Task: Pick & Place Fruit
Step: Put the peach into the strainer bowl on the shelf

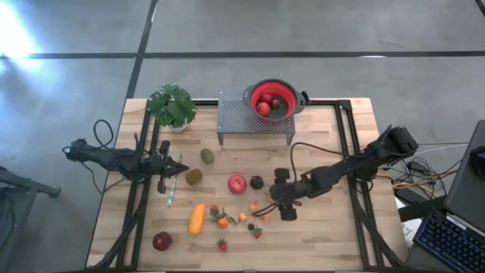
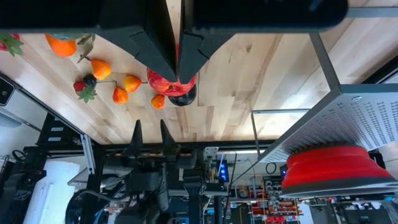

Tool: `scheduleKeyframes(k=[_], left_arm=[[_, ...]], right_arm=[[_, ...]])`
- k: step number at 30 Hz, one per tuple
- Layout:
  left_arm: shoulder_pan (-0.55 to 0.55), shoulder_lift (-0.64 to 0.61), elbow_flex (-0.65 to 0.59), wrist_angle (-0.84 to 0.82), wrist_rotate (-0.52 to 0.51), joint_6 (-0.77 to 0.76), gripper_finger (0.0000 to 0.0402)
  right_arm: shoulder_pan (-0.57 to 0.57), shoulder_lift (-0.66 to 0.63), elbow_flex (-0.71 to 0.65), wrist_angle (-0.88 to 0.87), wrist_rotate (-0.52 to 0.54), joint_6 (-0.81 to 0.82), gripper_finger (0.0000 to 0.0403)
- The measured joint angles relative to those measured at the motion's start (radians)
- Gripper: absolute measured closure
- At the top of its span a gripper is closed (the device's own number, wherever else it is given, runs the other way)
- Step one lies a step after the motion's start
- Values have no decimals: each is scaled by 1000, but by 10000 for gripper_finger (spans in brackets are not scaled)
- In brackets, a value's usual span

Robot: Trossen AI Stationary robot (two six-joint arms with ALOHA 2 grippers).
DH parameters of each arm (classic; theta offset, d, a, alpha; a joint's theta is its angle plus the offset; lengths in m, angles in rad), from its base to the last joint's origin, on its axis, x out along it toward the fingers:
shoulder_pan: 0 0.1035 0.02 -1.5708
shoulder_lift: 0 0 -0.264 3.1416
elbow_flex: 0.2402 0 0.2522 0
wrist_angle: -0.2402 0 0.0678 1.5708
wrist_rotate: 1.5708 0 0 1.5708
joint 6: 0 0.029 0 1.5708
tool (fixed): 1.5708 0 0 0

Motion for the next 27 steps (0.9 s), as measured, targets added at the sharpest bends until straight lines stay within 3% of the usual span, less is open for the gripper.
scheduleKeyframes(k=[16, 27], left_arm=[[0, 1, 0, 0, 0, 0, 380], [0, 1, 0, 0, 0, 0, 380]], right_arm=[[-1, 8, -194, 324, 15, -21, 126], [-3, 8, -298, 525, 35, 1, 159]])
